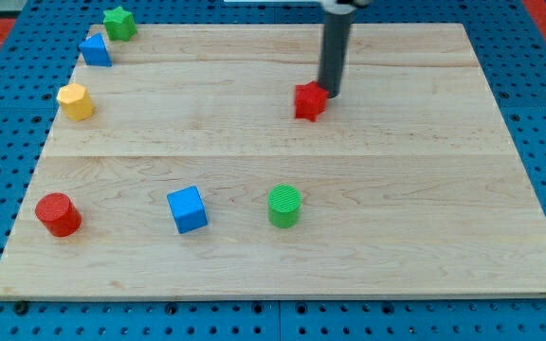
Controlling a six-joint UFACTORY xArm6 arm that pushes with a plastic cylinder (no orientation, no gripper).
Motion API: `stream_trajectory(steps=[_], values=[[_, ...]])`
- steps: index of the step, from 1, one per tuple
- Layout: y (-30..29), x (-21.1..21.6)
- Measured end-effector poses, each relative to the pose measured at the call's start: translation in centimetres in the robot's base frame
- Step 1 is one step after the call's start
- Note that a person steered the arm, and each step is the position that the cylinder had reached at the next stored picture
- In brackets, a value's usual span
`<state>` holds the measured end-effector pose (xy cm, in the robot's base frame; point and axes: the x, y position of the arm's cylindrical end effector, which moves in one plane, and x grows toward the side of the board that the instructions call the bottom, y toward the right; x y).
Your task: Place the red star below the yellow hexagon
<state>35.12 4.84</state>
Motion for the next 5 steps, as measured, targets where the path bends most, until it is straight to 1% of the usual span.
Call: stream_trajectory(steps=[1,2,3,4,5], values=[[-6.8,5.0],[-17.0,7.8],[-13.4,9.2],[-14.2,13.2],[-20.4,12.9]])
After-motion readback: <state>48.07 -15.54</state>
